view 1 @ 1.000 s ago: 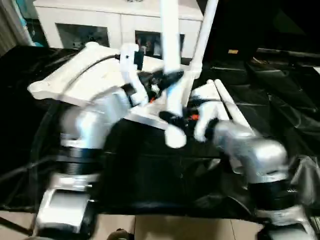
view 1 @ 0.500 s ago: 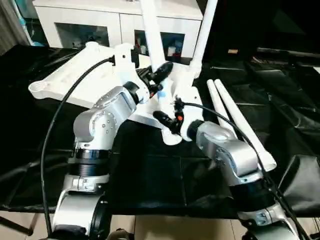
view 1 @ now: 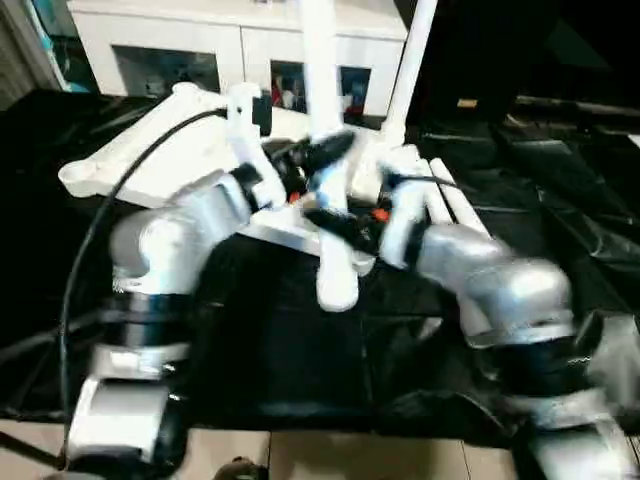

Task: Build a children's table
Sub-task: Pick table leg

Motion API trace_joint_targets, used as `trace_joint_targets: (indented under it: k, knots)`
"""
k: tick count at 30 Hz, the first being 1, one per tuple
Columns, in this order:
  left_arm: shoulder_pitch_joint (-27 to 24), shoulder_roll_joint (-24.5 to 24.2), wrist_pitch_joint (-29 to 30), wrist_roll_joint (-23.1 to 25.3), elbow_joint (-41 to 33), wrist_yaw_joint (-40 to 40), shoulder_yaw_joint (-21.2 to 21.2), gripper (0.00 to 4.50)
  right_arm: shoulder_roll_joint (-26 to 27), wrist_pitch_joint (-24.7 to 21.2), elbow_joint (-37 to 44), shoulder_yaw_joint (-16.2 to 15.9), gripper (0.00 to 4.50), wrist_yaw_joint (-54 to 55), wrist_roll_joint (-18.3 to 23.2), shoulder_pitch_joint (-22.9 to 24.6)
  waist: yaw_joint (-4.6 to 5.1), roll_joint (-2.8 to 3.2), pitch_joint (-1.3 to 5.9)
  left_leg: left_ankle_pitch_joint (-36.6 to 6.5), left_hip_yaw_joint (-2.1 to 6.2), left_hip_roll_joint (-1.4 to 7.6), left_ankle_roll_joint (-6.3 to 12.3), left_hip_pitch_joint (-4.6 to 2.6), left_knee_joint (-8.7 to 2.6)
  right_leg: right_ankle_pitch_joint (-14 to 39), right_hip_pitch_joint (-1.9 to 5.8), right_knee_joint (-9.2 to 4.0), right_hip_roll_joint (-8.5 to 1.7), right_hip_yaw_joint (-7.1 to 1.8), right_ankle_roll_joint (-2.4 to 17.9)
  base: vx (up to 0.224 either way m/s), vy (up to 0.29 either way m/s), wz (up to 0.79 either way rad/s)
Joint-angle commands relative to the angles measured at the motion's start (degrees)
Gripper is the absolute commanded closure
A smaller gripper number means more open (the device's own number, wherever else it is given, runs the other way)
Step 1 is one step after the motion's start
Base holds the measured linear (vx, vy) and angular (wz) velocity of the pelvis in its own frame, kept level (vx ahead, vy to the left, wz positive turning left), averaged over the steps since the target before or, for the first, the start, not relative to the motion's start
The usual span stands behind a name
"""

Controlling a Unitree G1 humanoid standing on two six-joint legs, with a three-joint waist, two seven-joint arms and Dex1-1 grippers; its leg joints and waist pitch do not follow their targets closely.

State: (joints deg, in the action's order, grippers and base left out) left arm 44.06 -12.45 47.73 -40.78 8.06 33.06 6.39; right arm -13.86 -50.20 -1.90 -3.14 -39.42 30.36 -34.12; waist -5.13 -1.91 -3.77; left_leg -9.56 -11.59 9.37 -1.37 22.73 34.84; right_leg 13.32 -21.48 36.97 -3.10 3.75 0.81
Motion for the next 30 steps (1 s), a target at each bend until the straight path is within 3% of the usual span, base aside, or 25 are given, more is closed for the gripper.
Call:
trace_joint_targets:
  k: [1,7,8,14,22,24,30]
  knots:
    - [3.08,-0.32,1.54,-2.39,-0.53,2.64,0.28,2.74,-1.42,-3.58,0.2,1.0,1.54,-3.47,2.7,-0.71,0.02,-0.05,4.31,-5.17,2.12,4.2,-0.39,-1.79,-3.62,0.64,2.51,-4.21,-5.94,-3.67,10.68,0.0,0.0,0.0]
    - [4.55,-0.68,1.36,-3.73,0.8,4.38,1.43,2.74,-3.66,-7.23,0.24,0.32,1.54,-6.95,5.73,-0.59,0.04,-0.32,4.36,-3.93,2.1,4.26,0.46,-1.72,-3.44,0.33,2.59,-4.19,-5.99,-3.58,12.11,0.0,0.0,0.0]
    - [4.59,-0.71,1.47,-3.86,0.84,4.57,1.48,2.74,-3.83,-7.47,0.3,0.18,1.83,-7.2,5.83,-0.6,0.01,-0.29,4.4,-3.97,2.06,4.27,0.49,-1.75,-3.37,0.52,2.52,-4.19,-6.05,-3.58,12.14,0.0,0.0,0.0]
    - [4.53,-0.95,2.32,-4.32,0.68,5.8,1.44,2.74,-3.88,-8.51,-0.08,-1.12,2.32,-8.01,5.82,-0.62,-0.04,-0.32,4.34,-4.32,2.04,4.31,0.01,-1.86,-3.45,1.99,2.36,-4.31,-6.03,-3.56,12.02,0.0,0.0,0.0]
    - [4.84,-1.81,0.49,-1.96,1.96,4.67,0.8,2.74,-3.95,-8.2,-0.08,-1.08,2.52,-8.01,5.83,-0.83,-0.13,-0.32,4.37,-4.35,2.1,4.36,-0.38,-1.84,-3.5,1.84,2.41,-4.3,-6.1,-3.61,11.55,0.0,0.0,0.0]
    - [4.74,-1.99,1.69,-1.17,2.76,3.61,0.49,2.04,-4.19,-7.09,-0.2,-1.45,2.53,-7.67,4.78,-0.93,-0.09,-0.24,4.38,-4.3,2.09,4.3,-0.44,-1.76,-3.47,1.51,2.45,-4.28,-6.07,-3.6,11.61,0.0,0.0,0.0]
    - [2.47,-1.46,2.15,-0.78,-0.14,3.5,-1.09,1.62,-4.64,-6.31,-0.08,-2.08,2.63,-7.76,3.94,-0.83,-0.12,-0.27,4.4,-4.07,2.11,4.37,-0.42,-1.72,-3.47,1.23,2.49,-4.2,-6.13,-3.58,11.59,0.0,0.0,0.0]
